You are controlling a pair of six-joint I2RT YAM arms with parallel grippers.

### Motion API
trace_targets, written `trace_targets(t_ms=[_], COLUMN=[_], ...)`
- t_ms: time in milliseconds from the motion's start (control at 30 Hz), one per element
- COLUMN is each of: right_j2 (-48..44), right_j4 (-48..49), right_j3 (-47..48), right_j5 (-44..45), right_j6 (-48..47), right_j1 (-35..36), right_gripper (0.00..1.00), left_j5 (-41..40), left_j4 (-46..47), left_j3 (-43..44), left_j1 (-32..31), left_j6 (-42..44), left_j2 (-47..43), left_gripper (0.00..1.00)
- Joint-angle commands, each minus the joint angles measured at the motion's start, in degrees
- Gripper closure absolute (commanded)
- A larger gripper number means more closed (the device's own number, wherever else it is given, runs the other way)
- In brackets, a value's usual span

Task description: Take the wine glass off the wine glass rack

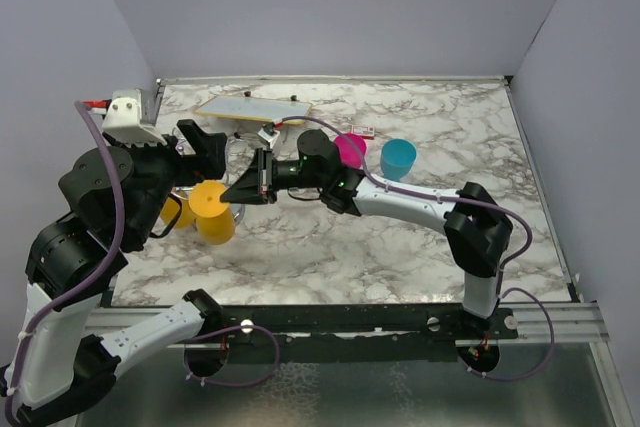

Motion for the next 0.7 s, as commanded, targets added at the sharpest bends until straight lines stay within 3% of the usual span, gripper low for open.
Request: trace_targets(t_ms=[0, 200, 400, 533, 667], right_j2=[-3.0, -5.63, -10.59, -16.33, -24.47], right_j4=[2.14, 4.38, -1.96, -12.88, -27.16], right_j3=[-2.34, -5.24, -7.78, -9.37, -11.35], right_j5=[-3.31, -7.18, -10.98, -10.95, -5.21], right_j6=[-1.47, -5.75, -16.54, -32.81, -55.64], right_j1=[0.58, 0.51, 0.57, 0.52, 0.58], right_gripper=[0.99, 0.99, 0.99, 0.99, 0.99], left_j5=[0.9, 0.97, 0.98, 1.51, 2.34], left_j4=[1.43, 1.55, 1.93, 2.97, 4.19], left_j3=[-0.5, -0.39, -0.41, -1.23, -2.13], left_j1=[-0.17, -0.18, -0.18, -0.17, -0.17], left_j6=[0.07, -0.06, -0.03, -0.02, -0.32], left_j2=[-0.23, 0.16, 0.63, 0.95, 1.38], left_gripper=[0.1, 0.1, 0.1, 0.1, 0.1])
